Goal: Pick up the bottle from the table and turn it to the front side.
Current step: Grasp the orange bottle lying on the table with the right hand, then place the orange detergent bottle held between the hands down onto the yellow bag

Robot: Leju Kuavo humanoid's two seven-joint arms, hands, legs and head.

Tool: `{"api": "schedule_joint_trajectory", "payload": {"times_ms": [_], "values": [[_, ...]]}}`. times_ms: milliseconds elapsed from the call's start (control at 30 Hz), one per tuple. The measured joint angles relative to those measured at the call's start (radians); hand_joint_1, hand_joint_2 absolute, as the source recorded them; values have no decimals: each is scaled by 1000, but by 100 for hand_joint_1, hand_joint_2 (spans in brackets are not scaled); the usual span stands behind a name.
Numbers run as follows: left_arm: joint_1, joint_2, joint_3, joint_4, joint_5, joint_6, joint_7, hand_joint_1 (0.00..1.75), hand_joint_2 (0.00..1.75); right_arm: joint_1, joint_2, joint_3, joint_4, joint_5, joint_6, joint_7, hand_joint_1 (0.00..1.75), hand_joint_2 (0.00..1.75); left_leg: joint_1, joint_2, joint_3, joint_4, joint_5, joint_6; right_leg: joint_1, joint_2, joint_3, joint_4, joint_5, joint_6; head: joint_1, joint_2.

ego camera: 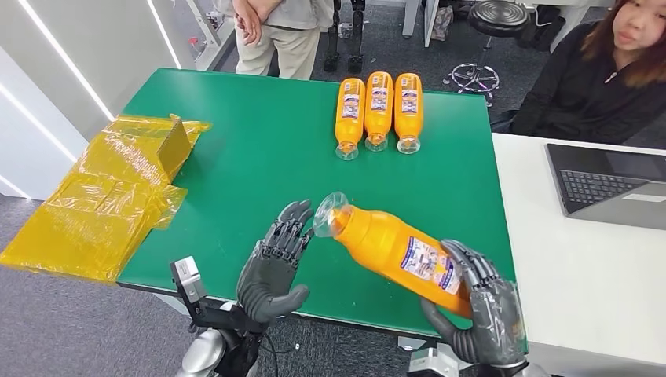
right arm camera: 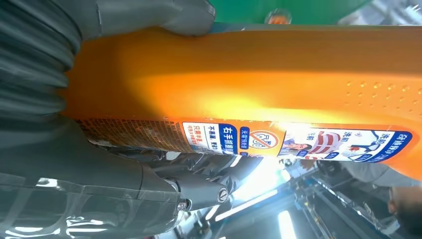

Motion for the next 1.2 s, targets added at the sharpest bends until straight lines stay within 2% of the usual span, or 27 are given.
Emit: {"api": "schedule_joint_trajectory", "payload": {"times_ms": [233, 533, 733, 867, 1000, 1200], "values": [[2, 9, -31, -49, 5, -7, 0, 0, 175, 7, 74, 45, 14, 18, 6, -1, 175, 175, 0, 0, 0, 0, 0, 0, 0, 0, 0, 0, 0, 0, 0, 0], [-5, 20, -45, -98, 17, -25, 12, 0, 175, -37, 154, 122, 74, -75, 27, -49, 175, 175, 0, 1, 1, 0, 0, 0, 0, 0, 0, 0, 0, 0, 0, 0], [-27, 33, -54, -99, 13, -28, -5, 0, 175, -73, 253, 218, 157, -181, 51, -94, 175, 175, 1, 1, 1, 0, 1, -1, 0, 1, 0, 1, 0, 0, 0, 0], [-52, 35, -54, -99, 18, -16, 2, 0, 175, -115, 326, 247, 210, -229, 72, -101, 175, 175, 1, 2, 1, 0, 1, -1, 0, 1, 0, 1, 0, -1, 0, 0], [-71, 35, -53, -98, 25, -9, 11, 175, 175, -143, 368, 253, 242, -243, 77, -98, 175, 175, 0, 2, 1, 0, 2, -2, 0, 1, 0, 1, 1, -1, 0, 0], [-78, 37, -51, -98, 24, 7, 13, 175, 175, -150, 394, 247, 259, -245, 87, -87, 175, 175, 0, 2, 1, 0, 2, -2, 0, 1, 0, 1, 1, -1, 0, 0]]}}
